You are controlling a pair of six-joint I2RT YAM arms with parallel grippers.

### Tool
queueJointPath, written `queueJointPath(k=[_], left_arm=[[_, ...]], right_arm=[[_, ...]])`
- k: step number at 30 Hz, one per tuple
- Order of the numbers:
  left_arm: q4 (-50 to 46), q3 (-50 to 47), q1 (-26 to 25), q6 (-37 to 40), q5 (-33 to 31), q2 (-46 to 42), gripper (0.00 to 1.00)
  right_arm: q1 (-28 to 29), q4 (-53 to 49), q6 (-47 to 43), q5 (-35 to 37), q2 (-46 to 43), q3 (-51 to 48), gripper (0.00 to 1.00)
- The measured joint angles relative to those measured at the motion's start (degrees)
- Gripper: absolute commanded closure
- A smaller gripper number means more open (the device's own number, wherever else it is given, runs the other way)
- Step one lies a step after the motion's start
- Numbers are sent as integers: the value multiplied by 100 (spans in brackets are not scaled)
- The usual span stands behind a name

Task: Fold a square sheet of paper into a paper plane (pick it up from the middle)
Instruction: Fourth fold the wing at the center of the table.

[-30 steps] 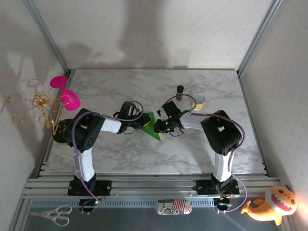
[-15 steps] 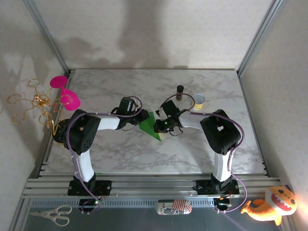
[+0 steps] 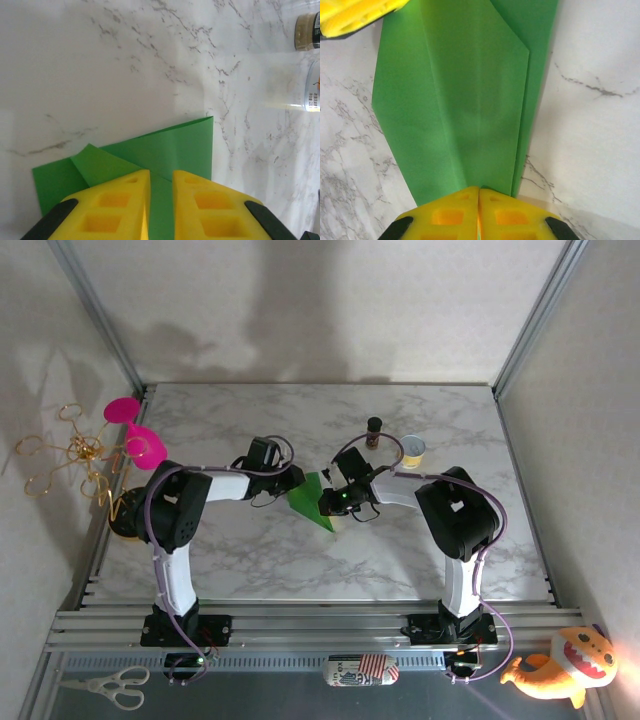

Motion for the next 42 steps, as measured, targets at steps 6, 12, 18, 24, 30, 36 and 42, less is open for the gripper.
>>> queueJointPath(k=[6,12,18,24,30,36,42], left_arm=[[-369,358,304,332,-101,146,81],[-664,605,706,595,-549,162,80],[-680,468,706,516,-529,-398,79],[-85,35,184,63,-140,-848,82],[4,-96,-269,-212,33,-507,86],[-24,-96,-278,-254,-20,-240,89],[-120,-87,-273,-251,-98,-68,90]], right_arm=[[24,-2,-142,101,0,2,89],[33,-61,-225,140,2,46,89],[33,-227,-310,157,57,192,89],[4,-306,-315,160,107,291,89],[-13,-304,-354,129,111,295,88],[-46,-291,-354,35,111,295,88],[-146,-219,-330,-190,111,295,88]])
